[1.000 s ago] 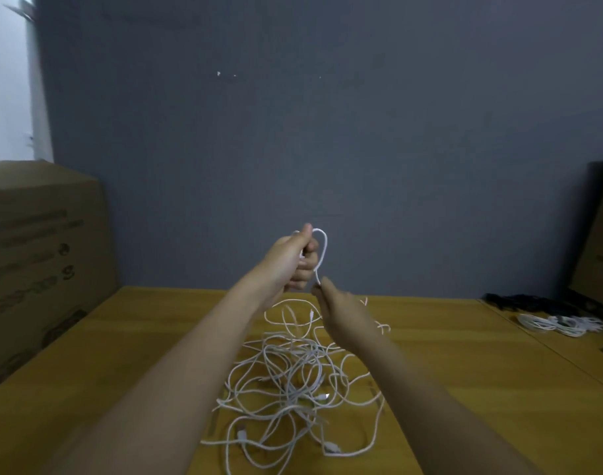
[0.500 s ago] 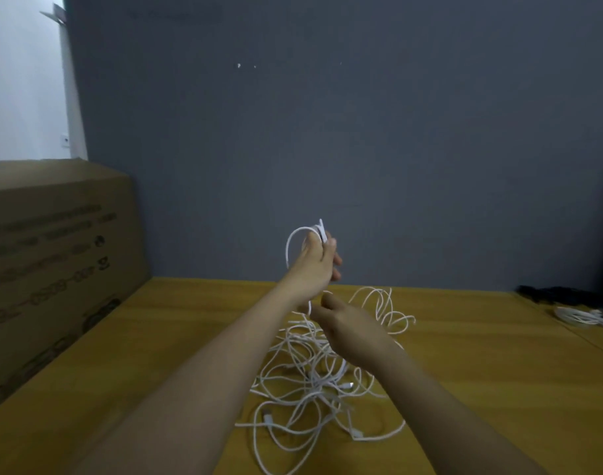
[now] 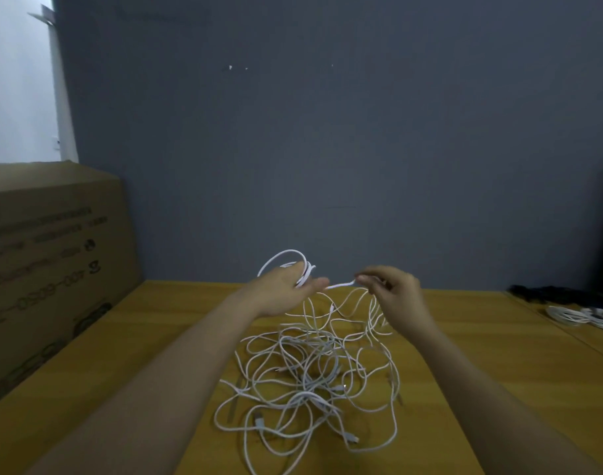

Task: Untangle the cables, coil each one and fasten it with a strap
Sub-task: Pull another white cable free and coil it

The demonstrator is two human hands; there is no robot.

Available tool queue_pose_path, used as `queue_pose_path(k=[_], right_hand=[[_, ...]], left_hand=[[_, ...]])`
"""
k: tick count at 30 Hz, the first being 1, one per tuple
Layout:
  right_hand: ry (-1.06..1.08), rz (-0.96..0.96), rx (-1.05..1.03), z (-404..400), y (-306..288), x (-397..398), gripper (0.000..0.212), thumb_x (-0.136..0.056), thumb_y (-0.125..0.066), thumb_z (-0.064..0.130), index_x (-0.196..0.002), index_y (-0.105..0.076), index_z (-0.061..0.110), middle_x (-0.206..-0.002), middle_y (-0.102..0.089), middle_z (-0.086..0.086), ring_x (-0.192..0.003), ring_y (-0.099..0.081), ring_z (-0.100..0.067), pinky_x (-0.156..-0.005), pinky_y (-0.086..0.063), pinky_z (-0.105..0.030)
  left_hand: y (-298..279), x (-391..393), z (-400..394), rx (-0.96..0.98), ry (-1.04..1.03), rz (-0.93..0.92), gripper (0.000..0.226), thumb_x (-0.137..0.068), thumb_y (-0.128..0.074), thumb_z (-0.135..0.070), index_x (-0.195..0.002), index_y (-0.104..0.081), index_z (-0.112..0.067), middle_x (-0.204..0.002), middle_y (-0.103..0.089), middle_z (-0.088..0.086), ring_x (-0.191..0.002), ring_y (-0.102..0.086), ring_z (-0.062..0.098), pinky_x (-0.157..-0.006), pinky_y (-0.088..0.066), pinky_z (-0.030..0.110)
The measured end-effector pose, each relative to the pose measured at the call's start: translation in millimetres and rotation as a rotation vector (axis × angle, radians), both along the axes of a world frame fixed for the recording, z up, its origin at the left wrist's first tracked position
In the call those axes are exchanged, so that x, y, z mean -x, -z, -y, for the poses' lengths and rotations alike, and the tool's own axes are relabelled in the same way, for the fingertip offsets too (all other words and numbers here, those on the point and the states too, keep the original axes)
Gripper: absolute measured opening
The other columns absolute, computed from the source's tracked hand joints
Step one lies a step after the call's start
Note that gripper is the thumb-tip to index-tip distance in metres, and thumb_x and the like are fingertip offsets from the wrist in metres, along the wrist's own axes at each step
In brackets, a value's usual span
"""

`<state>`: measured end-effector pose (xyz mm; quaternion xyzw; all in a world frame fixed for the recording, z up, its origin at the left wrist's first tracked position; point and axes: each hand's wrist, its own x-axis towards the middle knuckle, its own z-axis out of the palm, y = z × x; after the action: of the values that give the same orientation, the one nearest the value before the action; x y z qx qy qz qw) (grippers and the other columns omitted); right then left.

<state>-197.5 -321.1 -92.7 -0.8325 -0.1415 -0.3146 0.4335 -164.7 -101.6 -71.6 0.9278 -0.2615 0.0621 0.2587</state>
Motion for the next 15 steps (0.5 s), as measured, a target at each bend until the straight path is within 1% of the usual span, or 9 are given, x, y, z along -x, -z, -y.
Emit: queue_pose_path(k=[2, 4, 6, 8, 9, 11, 13, 14, 15], right_hand=[[-0.034, -0.038, -0.14, 2, -7, -1, 0.016, -0.087, -0.067, 0.015, -0.08, -0.069, 0.029, -0.074, -0.067, 0.014, -0.067, -0.059, 0.004, -0.062, -0.044, -0.01], [-0.043, -0.078, -0.182, 6, -13, -3, 0.016, -0.09, -0.064, 0.014, -0.081, -0.067, 0.027, -0.072, -0.064, 0.008, -0.066, -0.057, -0.002, -0.06, -0.045, -0.012], [-0.041, -0.125, -0.182, 9, -16, -4, 0.018, -0.095, -0.056, 0.012, -0.085, -0.067, 0.022, -0.075, -0.064, 0.002, -0.068, -0.056, -0.008, -0.061, -0.044, -0.013], [-0.035, -0.208, -0.136, 13, -15, -6, 0.02, -0.098, -0.049, 0.009, -0.094, -0.068, 0.012, -0.076, -0.063, 0.002, -0.06, -0.052, -0.005, -0.053, -0.04, -0.011], [-0.028, -0.242, -0.064, 14, -13, -6, 0.02, -0.099, -0.047, 0.008, -0.099, -0.067, 0.007, -0.076, -0.064, 0.003, -0.054, -0.048, -0.003, -0.049, -0.038, -0.013], [0.0, -0.234, 0.205, 15, -6, -5, 0.021, -0.098, -0.047, 0.009, -0.105, -0.067, 0.009, -0.084, -0.065, 0.004, -0.064, -0.051, -0.007, -0.059, -0.041, -0.022], [0.182, -0.015, 0.648, 10, 4, -3, 0.019, -0.094, -0.056, 0.015, -0.105, -0.07, 0.021, -0.096, -0.062, 0.005, -0.087, -0.051, -0.017, -0.074, -0.038, -0.031], [0.261, 0.108, 0.812, 6, 7, -1, 0.017, -0.09, -0.064, 0.015, -0.101, -0.072, 0.023, -0.097, -0.059, 0.002, -0.091, -0.05, -0.022, -0.073, -0.034, -0.033], [0.297, 0.181, 0.884, 1, 10, 0, 0.017, -0.084, -0.069, 0.014, -0.098, -0.074, 0.023, -0.093, -0.058, -0.001, -0.088, -0.052, -0.025, -0.069, -0.032, -0.032]], left_hand=[[-2, 4, 3, -0.054, 0.016, 0.018, 0.064, -0.087, -0.038, -0.07, -0.131, -0.045, -0.023, -0.128, -0.055, -0.002, -0.11, -0.053, 0.015, -0.091, -0.044, 0.034], [-2, 7, 4, -0.178, 0.016, 0.135, 0.058, -0.093, -0.036, -0.062, -0.133, -0.044, -0.021, -0.131, -0.055, -0.001, -0.112, -0.055, 0.016, -0.087, -0.044, 0.033], [-5, 8, 5, -0.232, 0.029, 0.235, 0.047, -0.098, -0.033, -0.053, -0.128, -0.047, -0.019, -0.127, -0.058, 0.001, -0.111, -0.057, 0.019, -0.082, -0.045, 0.033], [-9, 8, 8, -0.155, 0.057, 0.24, 0.04, -0.1, -0.032, -0.049, -0.116, -0.053, -0.018, -0.115, -0.062, 0.001, -0.106, -0.058, 0.019, -0.082, -0.046, 0.034], [-11, 8, 10, -0.077, 0.069, 0.212, 0.036, -0.101, -0.033, -0.047, -0.108, -0.054, -0.019, -0.106, -0.062, 0.0, -0.101, -0.059, 0.019, -0.082, -0.046, 0.034], [-15, 6, 15, 0.09, 0.082, 0.154, 0.032, -0.101, -0.034, -0.046, -0.088, -0.052, -0.023, -0.087, -0.058, -0.002, -0.085, -0.058, 0.016, -0.078, -0.045, 0.036], [-18, 6, 24, 0.192, 0.074, 0.146, 0.035, -0.1, -0.035, -0.047, -0.075, -0.044, -0.025, -0.074, -0.052, -0.003, -0.073, -0.052, 0.014, -0.073, -0.043, 0.036], [-19, 7, 30, 0.238, 0.071, 0.145, 0.037, -0.1, -0.036, -0.046, -0.071, -0.042, -0.024, -0.071, -0.05, -0.003, -0.068, -0.05, 0.014, -0.07, -0.041, 0.035], [-19, 8, 35, 0.287, 0.067, 0.142, 0.039, -0.1, -0.038, -0.044, -0.069, -0.039, -0.021, -0.068, -0.048, -0.002, -0.064, -0.047, 0.013, -0.067, -0.039, 0.034]])
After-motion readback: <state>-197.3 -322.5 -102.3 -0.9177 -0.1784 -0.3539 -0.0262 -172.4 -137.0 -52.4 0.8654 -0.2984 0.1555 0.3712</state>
